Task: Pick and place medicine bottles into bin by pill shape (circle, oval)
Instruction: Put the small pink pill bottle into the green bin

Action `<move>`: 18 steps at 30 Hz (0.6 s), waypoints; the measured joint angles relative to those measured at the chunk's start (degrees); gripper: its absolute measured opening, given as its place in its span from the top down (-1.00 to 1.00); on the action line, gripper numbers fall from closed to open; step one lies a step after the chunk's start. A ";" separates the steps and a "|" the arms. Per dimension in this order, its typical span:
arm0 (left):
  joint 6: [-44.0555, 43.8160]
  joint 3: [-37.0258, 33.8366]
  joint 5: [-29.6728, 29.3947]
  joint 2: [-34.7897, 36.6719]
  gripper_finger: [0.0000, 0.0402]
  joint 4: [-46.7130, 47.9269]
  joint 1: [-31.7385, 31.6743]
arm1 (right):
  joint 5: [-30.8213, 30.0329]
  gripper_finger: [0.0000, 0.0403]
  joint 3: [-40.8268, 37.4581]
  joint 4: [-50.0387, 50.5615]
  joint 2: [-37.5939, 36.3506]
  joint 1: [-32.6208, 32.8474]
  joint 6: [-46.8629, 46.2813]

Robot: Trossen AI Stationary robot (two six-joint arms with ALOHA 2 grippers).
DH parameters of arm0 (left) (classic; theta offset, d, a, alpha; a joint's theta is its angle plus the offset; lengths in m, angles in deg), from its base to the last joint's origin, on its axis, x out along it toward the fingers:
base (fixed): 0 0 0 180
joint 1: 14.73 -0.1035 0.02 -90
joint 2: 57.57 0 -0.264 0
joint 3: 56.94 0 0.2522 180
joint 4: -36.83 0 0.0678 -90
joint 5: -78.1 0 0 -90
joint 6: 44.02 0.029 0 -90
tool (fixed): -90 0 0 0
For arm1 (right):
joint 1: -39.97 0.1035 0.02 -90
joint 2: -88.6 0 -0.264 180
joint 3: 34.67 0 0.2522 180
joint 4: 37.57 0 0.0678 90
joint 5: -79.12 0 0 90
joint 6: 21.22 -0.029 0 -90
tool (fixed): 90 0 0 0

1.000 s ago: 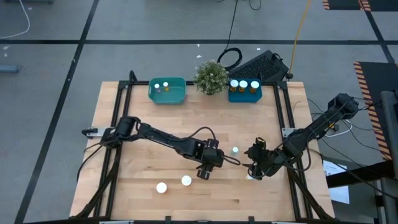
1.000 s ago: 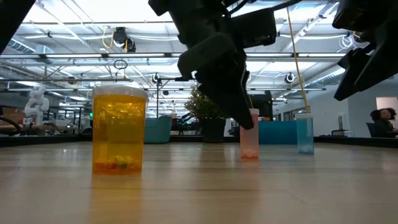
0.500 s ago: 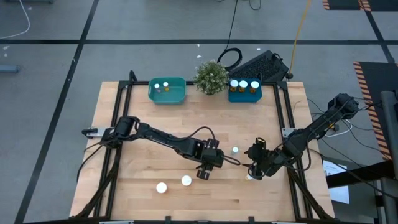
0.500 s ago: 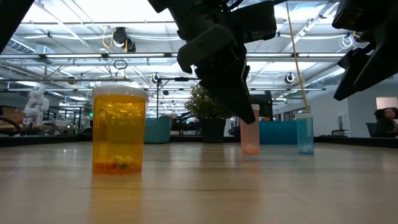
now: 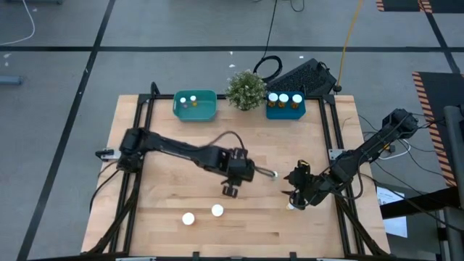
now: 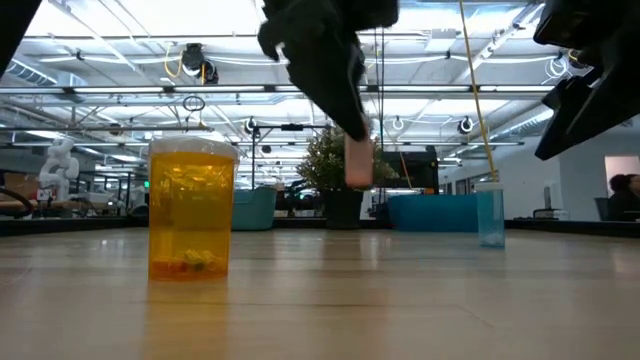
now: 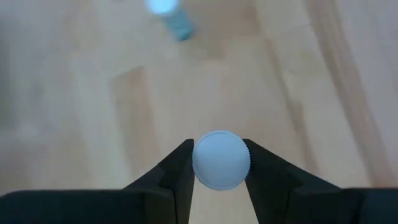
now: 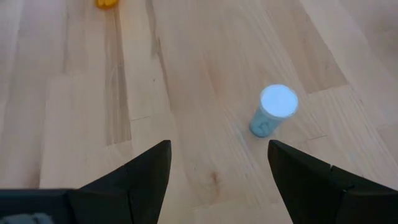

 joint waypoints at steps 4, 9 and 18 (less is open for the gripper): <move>1.54 0.00 -1.49 5.15 0.37 4.58 -3.23 | -1.35 -0.30 0.00 -0.85 0.00 0.00 0.51; 3.49 0.00 -3.11 12.08 0.37 9.34 -8.75 | -6.14 -0.30 0.00 -2.38 0.00 0.00 1.36; 8.17 -3.55 -3.72 19.56 0.37 12.18 -22.73 | -15.92 -0.30 0.00 -5.55 -0.42 -0.20 5.75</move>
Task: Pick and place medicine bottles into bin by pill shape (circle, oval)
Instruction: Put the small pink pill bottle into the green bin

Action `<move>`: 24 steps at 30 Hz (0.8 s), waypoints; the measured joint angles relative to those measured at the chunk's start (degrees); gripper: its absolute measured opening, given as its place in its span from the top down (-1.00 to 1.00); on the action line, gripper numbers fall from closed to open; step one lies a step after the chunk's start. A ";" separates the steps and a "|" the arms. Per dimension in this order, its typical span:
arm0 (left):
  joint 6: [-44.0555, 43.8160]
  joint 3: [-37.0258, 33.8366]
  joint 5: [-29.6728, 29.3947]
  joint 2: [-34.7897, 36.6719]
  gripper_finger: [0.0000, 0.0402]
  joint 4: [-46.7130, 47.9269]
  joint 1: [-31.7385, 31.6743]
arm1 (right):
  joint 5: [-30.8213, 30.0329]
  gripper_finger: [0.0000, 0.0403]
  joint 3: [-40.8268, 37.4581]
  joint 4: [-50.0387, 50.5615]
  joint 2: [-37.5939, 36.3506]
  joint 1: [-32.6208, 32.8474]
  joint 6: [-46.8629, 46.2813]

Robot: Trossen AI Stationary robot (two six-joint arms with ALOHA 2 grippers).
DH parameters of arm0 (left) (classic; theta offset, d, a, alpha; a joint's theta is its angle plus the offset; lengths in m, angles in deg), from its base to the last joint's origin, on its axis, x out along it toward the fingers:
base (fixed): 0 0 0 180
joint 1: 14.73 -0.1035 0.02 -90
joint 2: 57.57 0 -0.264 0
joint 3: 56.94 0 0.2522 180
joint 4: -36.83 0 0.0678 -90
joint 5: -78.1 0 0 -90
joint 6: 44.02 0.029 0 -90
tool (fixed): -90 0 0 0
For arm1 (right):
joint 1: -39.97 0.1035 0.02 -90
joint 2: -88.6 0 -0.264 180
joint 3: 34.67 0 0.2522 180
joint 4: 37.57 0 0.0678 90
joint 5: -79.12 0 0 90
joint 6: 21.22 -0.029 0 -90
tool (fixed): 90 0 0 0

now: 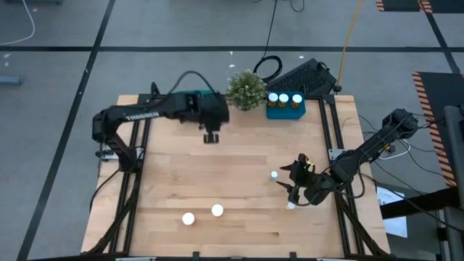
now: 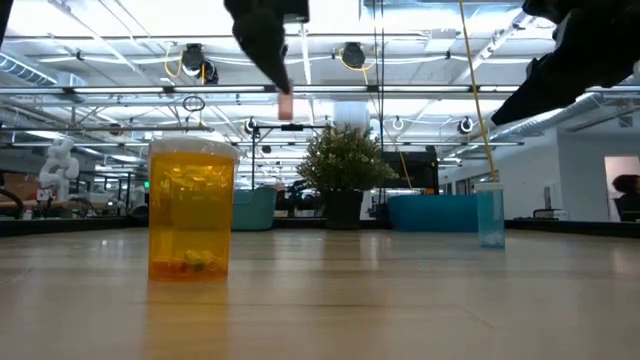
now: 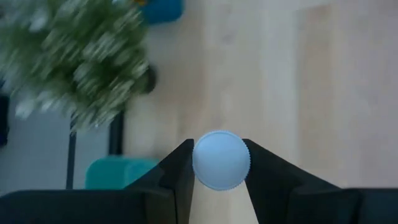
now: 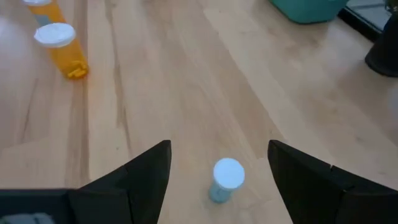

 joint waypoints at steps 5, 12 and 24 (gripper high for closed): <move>3.89 -4.33 0.98 0.91 0.37 -5.36 -9.89 | -0.13 -0.30 0.00 -0.38 -0.50 -0.30 2.00; 6.60 -8.94 5.84 -1.30 0.37 -13.83 -23.93 | -0.13 -0.30 0.00 -1.19 -0.50 -1.85 6.37; 8.71 -15.51 10.22 -7.74 0.37 -23.12 -30.21 | 0.01 -0.30 0.00 -2.28 -0.50 -4.81 10.35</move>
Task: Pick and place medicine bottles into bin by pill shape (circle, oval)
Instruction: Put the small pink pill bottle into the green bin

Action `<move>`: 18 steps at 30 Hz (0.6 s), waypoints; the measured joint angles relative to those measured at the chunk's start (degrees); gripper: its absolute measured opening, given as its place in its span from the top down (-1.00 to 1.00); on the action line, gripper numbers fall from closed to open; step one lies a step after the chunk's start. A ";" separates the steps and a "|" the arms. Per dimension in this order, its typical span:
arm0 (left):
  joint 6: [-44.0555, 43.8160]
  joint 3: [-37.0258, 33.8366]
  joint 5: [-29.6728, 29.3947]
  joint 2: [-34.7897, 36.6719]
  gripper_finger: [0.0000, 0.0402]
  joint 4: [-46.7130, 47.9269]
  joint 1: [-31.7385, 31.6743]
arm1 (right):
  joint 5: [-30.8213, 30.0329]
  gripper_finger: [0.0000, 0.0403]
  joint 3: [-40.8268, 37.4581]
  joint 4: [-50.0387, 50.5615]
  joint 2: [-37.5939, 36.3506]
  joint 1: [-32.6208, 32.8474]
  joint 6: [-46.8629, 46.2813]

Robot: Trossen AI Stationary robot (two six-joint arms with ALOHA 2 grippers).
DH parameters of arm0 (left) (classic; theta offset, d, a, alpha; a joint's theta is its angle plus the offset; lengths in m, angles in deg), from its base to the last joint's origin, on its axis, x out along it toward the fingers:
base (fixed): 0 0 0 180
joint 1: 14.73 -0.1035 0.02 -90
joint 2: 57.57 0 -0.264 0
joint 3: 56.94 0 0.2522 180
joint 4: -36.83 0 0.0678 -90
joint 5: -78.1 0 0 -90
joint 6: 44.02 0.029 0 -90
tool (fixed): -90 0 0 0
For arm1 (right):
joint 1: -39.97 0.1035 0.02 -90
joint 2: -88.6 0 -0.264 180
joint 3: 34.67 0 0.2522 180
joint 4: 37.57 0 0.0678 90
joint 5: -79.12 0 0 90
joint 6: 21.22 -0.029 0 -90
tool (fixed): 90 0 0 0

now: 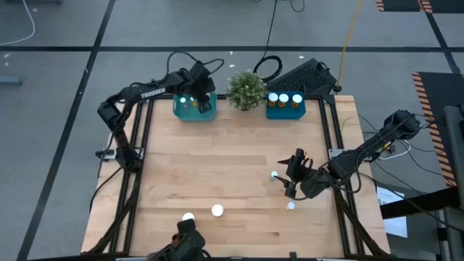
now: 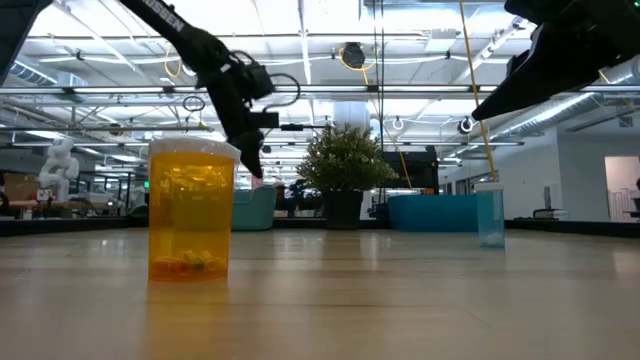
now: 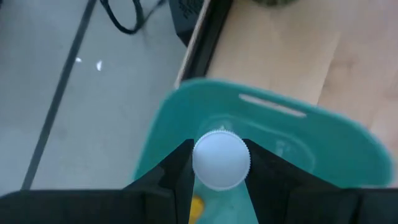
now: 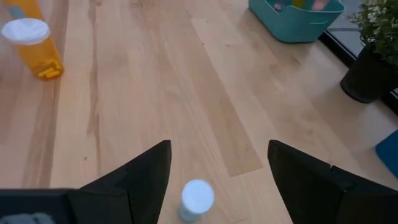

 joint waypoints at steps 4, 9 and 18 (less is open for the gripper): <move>-0.04 -1.80 -0.83 -1.54 0.37 -4.25 0.04 | 0.02 -0.30 0.00 -0.13 -0.02 -0.03 0.16; -0.85 -2.32 -2.90 -3.05 0.37 -4.47 -0.20 | 0.06 -0.30 0.00 -0.13 -0.01 -0.03 0.14; -2.45 -2.28 -3.01 -5.63 0.37 -4.68 -0.52 | 0.06 -0.30 0.00 -0.14 -0.02 -0.03 0.14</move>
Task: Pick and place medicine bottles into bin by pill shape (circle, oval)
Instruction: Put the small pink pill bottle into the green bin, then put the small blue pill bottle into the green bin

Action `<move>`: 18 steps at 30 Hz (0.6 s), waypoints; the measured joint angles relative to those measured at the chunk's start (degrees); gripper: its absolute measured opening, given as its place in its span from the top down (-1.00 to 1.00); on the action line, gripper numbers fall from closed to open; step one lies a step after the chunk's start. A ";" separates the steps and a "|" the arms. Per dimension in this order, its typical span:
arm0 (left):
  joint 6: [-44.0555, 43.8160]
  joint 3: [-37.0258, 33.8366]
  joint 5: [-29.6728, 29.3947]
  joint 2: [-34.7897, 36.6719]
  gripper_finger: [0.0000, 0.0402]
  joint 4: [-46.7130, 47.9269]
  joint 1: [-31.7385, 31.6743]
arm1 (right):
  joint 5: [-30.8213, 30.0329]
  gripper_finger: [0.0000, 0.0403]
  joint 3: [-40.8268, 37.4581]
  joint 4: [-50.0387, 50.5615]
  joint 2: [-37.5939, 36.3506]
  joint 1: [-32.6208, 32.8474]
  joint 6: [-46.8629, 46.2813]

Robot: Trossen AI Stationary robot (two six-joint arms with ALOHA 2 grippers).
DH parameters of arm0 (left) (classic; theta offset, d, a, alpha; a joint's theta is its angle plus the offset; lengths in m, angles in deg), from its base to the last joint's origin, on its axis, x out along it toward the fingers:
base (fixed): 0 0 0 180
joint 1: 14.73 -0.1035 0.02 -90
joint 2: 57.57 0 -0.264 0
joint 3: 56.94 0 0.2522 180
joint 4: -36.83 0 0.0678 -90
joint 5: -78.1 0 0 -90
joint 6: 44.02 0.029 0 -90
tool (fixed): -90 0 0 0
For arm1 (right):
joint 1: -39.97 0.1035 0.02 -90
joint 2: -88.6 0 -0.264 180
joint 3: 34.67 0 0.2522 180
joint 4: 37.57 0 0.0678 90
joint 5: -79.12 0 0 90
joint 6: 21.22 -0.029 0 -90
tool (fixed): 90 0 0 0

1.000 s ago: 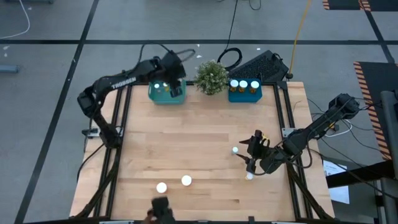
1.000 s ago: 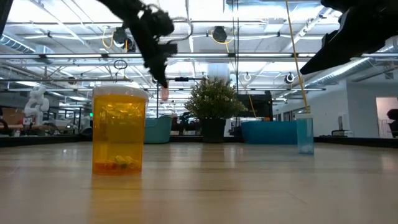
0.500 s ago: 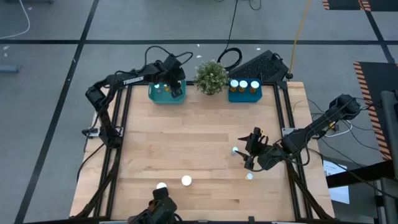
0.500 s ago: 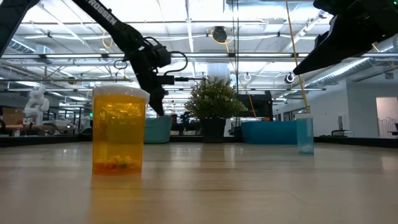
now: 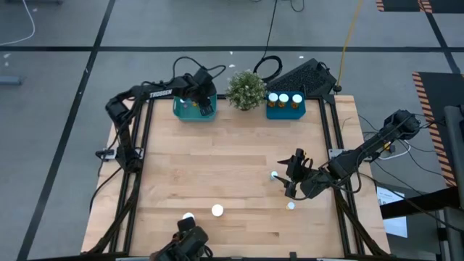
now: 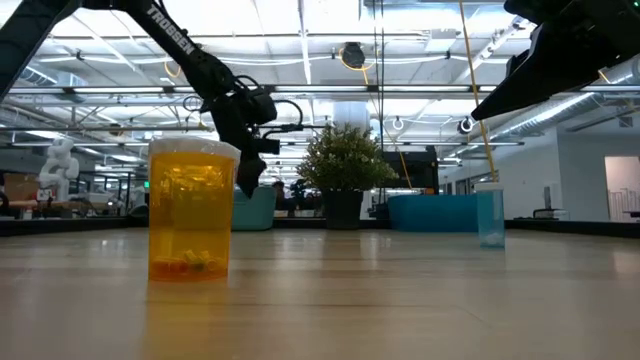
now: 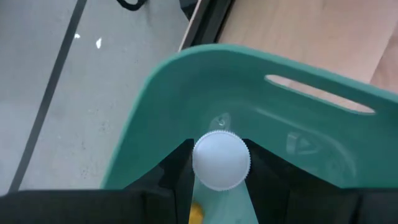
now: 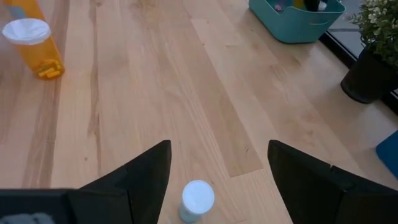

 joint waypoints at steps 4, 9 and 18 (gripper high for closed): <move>-0.50 0.04 -0.02 -1.11 0.35 -0.14 0.00 | 0.02 -0.30 0.00 -0.01 0.00 0.00 0.00; -0.67 0.07 -2.28 -1.42 0.23 0.05 0.00 | 0.02 -0.30 0.00 -0.01 0.00 0.00 -0.02; -0.71 0.07 -3.47 -1.38 -0.07 -0.05 0.29 | 0.02 -0.30 0.00 -0.01 0.00 0.00 -0.04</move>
